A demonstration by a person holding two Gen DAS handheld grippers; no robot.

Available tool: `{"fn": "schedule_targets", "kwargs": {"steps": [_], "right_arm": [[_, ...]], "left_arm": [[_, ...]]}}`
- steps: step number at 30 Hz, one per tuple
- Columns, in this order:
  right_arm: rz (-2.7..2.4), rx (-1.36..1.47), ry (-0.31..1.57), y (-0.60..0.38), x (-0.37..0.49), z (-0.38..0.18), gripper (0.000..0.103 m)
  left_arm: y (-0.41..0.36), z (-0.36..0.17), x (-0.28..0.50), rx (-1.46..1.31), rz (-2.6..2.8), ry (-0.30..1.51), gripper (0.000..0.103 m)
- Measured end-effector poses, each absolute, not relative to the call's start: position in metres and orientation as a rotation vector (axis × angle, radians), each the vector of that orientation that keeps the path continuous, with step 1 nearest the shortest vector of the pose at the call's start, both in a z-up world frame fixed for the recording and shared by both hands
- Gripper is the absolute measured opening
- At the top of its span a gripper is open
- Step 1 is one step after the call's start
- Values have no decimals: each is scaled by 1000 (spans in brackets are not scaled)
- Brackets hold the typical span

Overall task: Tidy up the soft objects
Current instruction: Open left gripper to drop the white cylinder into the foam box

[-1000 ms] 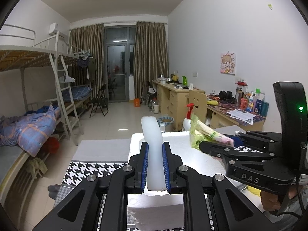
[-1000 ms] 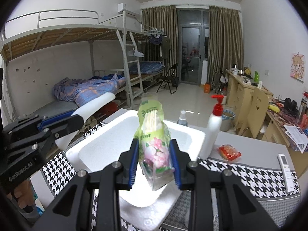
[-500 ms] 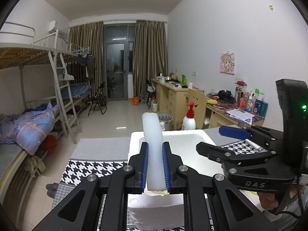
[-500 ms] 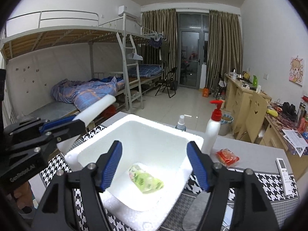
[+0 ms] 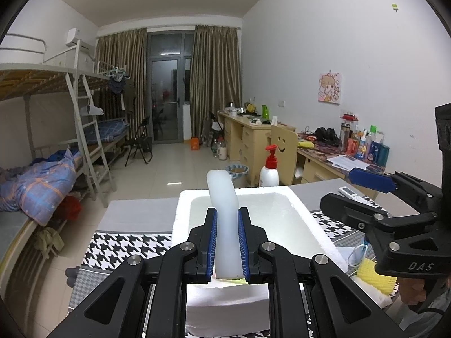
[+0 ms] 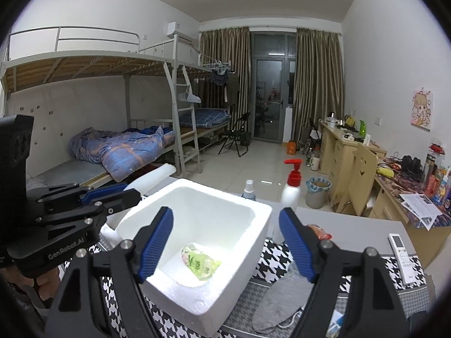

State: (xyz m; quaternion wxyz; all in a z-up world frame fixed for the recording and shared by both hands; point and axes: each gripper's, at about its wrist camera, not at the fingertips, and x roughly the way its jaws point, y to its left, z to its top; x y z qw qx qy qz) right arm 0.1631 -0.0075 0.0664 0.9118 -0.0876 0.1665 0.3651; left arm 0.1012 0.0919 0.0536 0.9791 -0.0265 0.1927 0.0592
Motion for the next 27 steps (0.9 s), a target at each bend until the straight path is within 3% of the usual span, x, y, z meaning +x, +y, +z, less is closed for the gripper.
{"fn": "schedule_targets", "kwargs": {"steps": [20,22,24,25,26,27], "right_arm": [[676,-166,348,-37,171,60,81],[670,-161,351,-40,171,58,81],[661,-156,353,-44,173,58,81],[658,-153,352,-45,173,57,81],[655,-149,352,-48,174,57,81],[652,-146,353,-49,175,57,81]], "left_arm": [[78,50,131,-36,78,437,20],[79,48,136,-36,80,448,30],[80,46,138,-45,99,452,51],[81,46,139,-51,113,448,69],[81,46,138,-59,121,441,78],[82,46,137,-68,128,432,80]]}}
